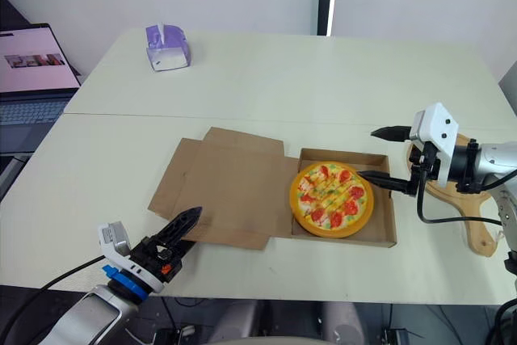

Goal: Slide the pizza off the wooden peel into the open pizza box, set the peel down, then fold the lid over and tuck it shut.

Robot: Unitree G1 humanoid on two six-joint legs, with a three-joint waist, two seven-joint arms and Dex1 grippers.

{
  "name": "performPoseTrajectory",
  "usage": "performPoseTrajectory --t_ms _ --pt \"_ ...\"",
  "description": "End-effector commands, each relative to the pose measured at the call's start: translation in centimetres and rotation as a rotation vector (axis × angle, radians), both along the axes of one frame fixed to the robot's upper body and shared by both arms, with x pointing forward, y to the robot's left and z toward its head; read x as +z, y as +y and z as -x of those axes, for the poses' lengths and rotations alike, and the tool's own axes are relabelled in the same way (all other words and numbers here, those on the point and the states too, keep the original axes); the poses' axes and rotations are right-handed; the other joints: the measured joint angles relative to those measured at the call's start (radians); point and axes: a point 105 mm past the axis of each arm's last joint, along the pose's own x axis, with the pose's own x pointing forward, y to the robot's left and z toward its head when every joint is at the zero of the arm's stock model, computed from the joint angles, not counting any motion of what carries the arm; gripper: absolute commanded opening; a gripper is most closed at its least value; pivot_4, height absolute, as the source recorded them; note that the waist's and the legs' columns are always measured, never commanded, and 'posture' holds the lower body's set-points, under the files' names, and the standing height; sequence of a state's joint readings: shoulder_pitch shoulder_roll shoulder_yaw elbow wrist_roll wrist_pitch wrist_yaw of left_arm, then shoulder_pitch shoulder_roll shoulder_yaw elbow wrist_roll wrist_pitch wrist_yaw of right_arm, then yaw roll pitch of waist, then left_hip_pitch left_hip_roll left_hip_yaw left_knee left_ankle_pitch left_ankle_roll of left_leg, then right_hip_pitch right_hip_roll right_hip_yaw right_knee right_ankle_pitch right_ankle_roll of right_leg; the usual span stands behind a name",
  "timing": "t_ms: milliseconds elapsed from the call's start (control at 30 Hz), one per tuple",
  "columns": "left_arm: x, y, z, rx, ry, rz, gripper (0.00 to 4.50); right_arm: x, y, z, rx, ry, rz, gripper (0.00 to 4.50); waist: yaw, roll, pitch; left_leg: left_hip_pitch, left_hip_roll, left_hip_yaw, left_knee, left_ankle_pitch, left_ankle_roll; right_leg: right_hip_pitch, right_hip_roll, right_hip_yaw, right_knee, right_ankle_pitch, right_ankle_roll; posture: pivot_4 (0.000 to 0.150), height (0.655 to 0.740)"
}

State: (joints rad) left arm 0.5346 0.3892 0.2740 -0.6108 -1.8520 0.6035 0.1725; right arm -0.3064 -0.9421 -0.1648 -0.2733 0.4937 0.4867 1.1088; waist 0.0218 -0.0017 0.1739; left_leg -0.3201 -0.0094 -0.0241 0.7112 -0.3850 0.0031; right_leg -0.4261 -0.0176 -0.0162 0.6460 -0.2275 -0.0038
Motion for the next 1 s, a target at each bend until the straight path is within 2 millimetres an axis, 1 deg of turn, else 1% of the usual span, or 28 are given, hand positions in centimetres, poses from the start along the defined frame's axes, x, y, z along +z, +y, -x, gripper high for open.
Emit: performPoseTrajectory --t_ms 33,233,333,500,600,633,700,767,833,867,900,933,1000 --pt "0.6 -0.3 0.4 0.0 -0.005 0.012 2.02 1.4 0.0 0.4 0.006 -0.056 0.009 4.5 0.0 0.0 0.0 0.0 0.0 0.0 0.0 0.0 0.0 0.0 0.0 0.0 0.0 0.0 0.0 0.15 0.7251" --pt "0.4 -0.4 0.9 0.003 0.016 0.016 0.06 1.3 0.1 0.3 0.002 -0.055 0.007 4.5 0.0 0.0 0.0 0.0 0.0 0.0 0.0 0.0 0.001 0.0 0.0 0.0 0.0 0.0 0.0 0.15 0.7251" --pt "0.5 -0.3 0.5 0.004 0.004 0.002 0.01 1.3 0.1 0.2 0.002 -0.055 0.007 4.5 0.001 0.0 0.0 0.0 0.0 0.0 0.0 0.0 0.001 0.0 0.0 0.0 0.0 0.0 0.0 0.15 0.7251" --pt "0.9 0.8 -1.2 0.029 -0.045 -0.073 0.01 1.2 0.1 0.1 -0.005 -0.055 0.013 4.5 0.001 0.0 0.0 -0.002 0.0 0.0 0.0 0.0 0.0 0.0 0.0 0.0 0.0 0.0 0.0 0.15 0.7251" --pt "1.8 1.6 -2.5 0.013 -0.111 -0.152 0.01 0.9 -0.4 -0.6 -0.054 -0.056 0.032 4.5 0.001 0.0 0.0 -0.002 0.0 0.0 0.0 0.001 -0.001 0.0 0.0 0.0 0.0 0.0 0.0 0.15 0.7251" --pt "2.2 1.8 -2.9 -0.012 -0.146 -0.206 0.01 0.8 -0.6 -0.9 -0.076 -0.066 0.04 4.5 0.001 0.0 0.0 -0.002 0.0 0.0 0.0 0.001 -0.002 0.0 0.0 0.0 0.0 0.0 0.0 0.15 0.7251" --pt "3.0 2.2 -3.8 -0.041 -0.194 -0.262 0.01 0.9 -1.0 -1.8 -0.129 -0.095 0.047 4.5 0.001 0.0 0.0 -0.002 0.0 0.0 0.0 0.001 -0.002 0.0 0.001 0.0 0.0 0.0 0.0 0.15 0.7251" --pt "4.4 2.8 -5.2 -0.102 -0.287 -0.387 0.01 0.4 -2.1 -3.6 -0.232 -0.127 0.104 4.5 -0.001 0.0 0.0 -0.001 0.0 0.0 0.0 0.001 -0.002 0.0 0.001 0.0 0.0 0.0 0.0 0.15 0.7251" --pt "5.7 3.0 -6.4 -0.15 -0.368 -0.483 0.01 0.0 -3.0 -4.8 -0.289 -0.157 0.165 4.5 -0.002 0.0 0.0 -0.001 0.0 0.0 0.0 0.001 -0.002 -0.001 0.001 0.0 0.0 0.0 -0.001 0.15 0.7251" --pt "6.6 2.9 -7.1 -0.172 -0.417 -0.527 0.0 -0.3 -3.4 -5.3 -0.305 -0.175 0.199 4.08 -0.002 0.0 0.0 0.0 0.0 0.001 0.0 0.001 -0.002 -0.001 0.001 0.0 0.001 0.0 -0.001 0.15 0.7251" --pt "7.3 2.9 -7.6 -0.189 -0.45 -0.558 0.0 -0.4 -3.6 -5.7 -0.313 -0.189 0.223 3.85 -0.003 0.0 0.0 0.0 0.0 0.001 0.0 0.001 -0.002 -0.001 0.002 0.0 0.0 0.0 -0.001 0.15 0.7251" --pt "7.6 2.9 -7.9 -0.2 -0.47 -0.575 0.0 -0.6 -3.7 -5.9 -0.317 -0.197 0.237 3.51 -0.003 0.0 0.0 -0.001 0.0 0.001 0.0 0.002 -0.003 -0.002 0.002 0.0 0.0 0.0 -0.001 0.15 0.7251" --pt "8.8 2.3 -9.0 -0.277 -0.564 -0.689 0.0 -1.6 -3.7 -6.6 -0.299 -0.202 0.302 2.8 -0.004 0.0 0.0 -0.001 0.0 0.001 -0.001 0.002 -0.003 -0.003 0.002 0.0 0.0 0.0 -0.001 0.15 0.7251"
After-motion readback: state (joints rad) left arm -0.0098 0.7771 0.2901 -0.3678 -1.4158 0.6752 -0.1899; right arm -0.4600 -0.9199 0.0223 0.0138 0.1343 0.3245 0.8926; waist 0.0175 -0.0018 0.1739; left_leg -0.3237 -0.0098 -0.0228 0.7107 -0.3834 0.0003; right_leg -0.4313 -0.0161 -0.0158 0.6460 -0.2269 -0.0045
